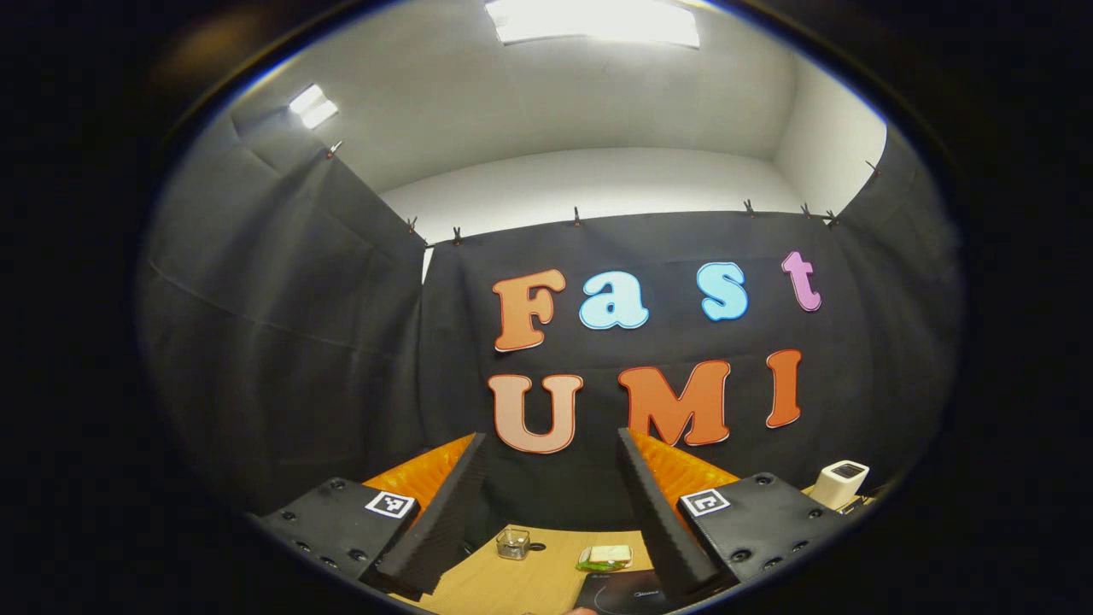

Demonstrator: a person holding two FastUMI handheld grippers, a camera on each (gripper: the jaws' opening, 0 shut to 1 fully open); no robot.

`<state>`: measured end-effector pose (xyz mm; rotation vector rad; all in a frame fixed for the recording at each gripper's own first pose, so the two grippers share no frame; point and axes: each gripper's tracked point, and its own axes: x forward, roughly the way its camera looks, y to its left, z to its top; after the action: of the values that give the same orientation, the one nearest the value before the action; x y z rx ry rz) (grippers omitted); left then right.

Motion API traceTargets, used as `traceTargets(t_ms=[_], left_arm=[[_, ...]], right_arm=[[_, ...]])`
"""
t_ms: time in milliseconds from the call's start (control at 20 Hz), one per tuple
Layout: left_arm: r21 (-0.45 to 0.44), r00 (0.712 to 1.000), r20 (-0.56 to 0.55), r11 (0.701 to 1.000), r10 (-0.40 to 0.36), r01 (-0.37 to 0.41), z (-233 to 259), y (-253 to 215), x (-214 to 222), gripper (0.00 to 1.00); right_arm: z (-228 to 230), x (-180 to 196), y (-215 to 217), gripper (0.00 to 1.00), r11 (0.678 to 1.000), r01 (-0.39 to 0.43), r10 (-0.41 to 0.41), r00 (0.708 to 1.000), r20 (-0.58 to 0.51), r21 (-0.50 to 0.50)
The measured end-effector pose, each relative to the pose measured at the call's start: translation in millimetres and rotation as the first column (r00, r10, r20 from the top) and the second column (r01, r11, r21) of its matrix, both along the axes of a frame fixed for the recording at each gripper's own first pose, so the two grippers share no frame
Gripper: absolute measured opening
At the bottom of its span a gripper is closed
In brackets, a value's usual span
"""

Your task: First push the handle of the pot to place it horizontally, then grasp the pot with both hands and set it on the induction cooktop.

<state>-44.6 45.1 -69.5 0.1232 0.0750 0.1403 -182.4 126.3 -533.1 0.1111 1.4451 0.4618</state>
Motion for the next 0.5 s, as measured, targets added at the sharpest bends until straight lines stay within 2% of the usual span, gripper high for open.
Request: traceTargets(t_ms=[500], left_arm=[[0.000, 0.999, -0.039, 1.000, 0.018, -0.018, -15, 10, 5, 0.97]], right_arm=[[-11, 19, -44, 0.00, 0.995, 0.064, -0.063, 0.998, 0.012, -0.075]])
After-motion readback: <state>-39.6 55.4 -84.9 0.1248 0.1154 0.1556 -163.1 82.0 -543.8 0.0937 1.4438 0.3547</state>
